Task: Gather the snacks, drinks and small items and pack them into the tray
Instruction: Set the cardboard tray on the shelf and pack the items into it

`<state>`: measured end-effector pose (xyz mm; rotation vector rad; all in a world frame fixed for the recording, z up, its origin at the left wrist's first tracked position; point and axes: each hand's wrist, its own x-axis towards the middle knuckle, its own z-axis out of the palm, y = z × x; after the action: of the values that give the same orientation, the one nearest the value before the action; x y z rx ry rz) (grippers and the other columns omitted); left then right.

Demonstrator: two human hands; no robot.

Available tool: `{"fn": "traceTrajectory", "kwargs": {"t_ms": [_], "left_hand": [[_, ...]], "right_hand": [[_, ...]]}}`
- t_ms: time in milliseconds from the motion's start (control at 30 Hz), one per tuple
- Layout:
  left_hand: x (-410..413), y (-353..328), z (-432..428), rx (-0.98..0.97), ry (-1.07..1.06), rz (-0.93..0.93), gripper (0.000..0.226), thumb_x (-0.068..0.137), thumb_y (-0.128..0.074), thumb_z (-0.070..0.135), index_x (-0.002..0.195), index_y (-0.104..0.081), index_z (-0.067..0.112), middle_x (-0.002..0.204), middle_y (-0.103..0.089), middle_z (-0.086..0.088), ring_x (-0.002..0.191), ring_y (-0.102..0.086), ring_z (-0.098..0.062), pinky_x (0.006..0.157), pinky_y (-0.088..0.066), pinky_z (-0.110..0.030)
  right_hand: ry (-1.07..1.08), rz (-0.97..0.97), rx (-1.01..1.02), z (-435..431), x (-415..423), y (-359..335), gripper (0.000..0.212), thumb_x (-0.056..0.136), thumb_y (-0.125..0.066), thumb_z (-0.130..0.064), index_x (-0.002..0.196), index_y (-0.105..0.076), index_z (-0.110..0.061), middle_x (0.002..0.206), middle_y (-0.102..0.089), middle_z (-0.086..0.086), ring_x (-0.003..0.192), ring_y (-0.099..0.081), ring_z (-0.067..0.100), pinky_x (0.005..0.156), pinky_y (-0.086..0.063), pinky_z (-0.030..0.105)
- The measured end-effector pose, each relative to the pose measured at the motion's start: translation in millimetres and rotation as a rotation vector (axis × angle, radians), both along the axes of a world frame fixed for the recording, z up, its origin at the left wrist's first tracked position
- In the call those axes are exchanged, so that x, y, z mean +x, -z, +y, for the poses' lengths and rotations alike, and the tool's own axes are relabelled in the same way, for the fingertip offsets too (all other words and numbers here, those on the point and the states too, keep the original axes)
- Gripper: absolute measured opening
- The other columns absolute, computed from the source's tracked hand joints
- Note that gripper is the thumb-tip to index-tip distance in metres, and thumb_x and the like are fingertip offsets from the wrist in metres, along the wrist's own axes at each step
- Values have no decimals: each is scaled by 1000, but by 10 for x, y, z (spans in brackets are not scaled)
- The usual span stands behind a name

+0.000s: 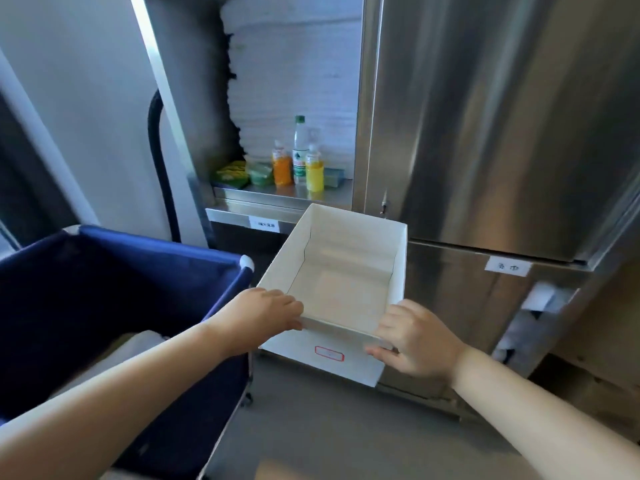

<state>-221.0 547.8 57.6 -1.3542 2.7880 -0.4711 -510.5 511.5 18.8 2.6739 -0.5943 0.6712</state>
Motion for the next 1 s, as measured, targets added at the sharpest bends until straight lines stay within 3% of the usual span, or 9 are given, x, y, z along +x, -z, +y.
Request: {"fn": "traceTrajectory", "kwargs": {"t_ms": [67,200,333,733,1000], "left_hand": [[216,8,-75,-58,-27,27,22,88,-64,38,78,-57,20,67,-56,8,59,-57,-14,53,-45,-25],[548,92,-421,-16,-145,42,25,98,-44,42,95,-55,20,82,-57,6,76,-58,-18,68,-49,-32],[752,80,-827,-34,-175,45,23,97,-46,43,104,-55,23,89,-58,9,84,-58,-15,73,-48,-29],[1090,-16,-1648,71,-282,30,35,95,-38,53,105,-52,23,97,-60,6,93,-55,-15,78,-40,-27],[1496,-193,-1808,51,-127,46,36,95,-38,51,112,-54,23,99,-62,5,92,-56,-16,84,-46,-30]], "right_hand": [[-33,17,-3,-182,229,-31,39,81,-70,-39,55,-50,-17,56,-47,-1,55,-48,20,57,-37,28],[-79,33,0,-558,571,-149,40,77,-75,-37,52,-51,-17,53,-48,-1,53,-50,21,53,-42,25],[-93,49,-41,-948,798,-257,42,71,-80,-37,48,-52,-17,49,-48,-3,49,-50,18,52,-39,22],[-151,25,49,-1769,1187,-368,40,73,-78,-34,50,-51,-17,48,-48,-3,47,-49,18,50,-43,25],[-110,5,70,-1800,1483,-475,43,82,-64,-40,49,-46,-19,48,-43,-5,47,-45,15,52,-37,24]]}}
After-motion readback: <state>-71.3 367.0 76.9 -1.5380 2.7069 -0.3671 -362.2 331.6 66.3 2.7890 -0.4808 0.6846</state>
